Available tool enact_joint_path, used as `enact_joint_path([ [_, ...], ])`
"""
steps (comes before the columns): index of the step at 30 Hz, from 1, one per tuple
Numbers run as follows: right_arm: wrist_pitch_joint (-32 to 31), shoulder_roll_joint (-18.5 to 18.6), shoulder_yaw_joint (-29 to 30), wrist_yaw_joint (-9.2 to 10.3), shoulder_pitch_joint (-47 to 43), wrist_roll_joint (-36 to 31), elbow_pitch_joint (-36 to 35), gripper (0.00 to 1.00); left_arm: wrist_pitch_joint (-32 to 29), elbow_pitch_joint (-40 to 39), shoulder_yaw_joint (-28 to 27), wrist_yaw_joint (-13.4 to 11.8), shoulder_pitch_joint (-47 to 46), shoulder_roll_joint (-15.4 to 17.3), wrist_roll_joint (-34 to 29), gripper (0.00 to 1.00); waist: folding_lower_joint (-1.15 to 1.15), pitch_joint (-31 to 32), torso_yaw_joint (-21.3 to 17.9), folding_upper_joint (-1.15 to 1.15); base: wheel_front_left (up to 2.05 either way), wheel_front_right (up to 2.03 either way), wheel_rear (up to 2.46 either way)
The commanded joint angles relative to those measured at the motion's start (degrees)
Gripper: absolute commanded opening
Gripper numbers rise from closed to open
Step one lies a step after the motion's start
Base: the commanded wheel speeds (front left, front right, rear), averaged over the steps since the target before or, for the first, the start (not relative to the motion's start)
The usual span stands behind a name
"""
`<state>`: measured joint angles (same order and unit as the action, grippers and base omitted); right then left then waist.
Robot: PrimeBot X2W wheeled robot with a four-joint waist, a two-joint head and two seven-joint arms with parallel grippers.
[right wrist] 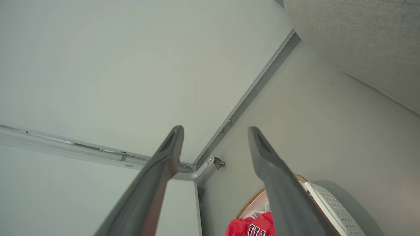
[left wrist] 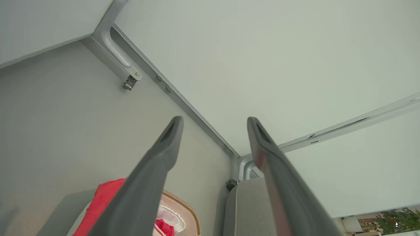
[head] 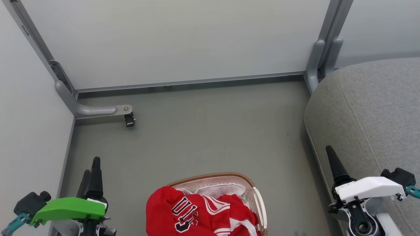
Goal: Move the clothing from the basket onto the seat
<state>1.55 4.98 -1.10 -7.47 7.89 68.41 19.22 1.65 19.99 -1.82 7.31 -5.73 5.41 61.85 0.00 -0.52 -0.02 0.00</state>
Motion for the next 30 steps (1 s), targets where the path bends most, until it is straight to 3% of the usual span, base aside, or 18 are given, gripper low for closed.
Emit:
enact_joint_path([
  [1,0.65,0.81,-0.52,-0.01,1.78,-2.13,-0.25,1.00,0.59,-0.51,0.06,0.12,-1.82,0.77,-2.50,1.00,0.00,0.00,0.00,0.00,0.00,0.00,0.00],
  [30,5.92,2.59,-6.80,-0.02,4.30,-25.67,5.30,1.00,5.85,4.84,1.57,-0.16,-2.01,2.14,-27.92,1.00,0.00,-0.20,-0.09,0.00,0.00,0.00,0.00],
])
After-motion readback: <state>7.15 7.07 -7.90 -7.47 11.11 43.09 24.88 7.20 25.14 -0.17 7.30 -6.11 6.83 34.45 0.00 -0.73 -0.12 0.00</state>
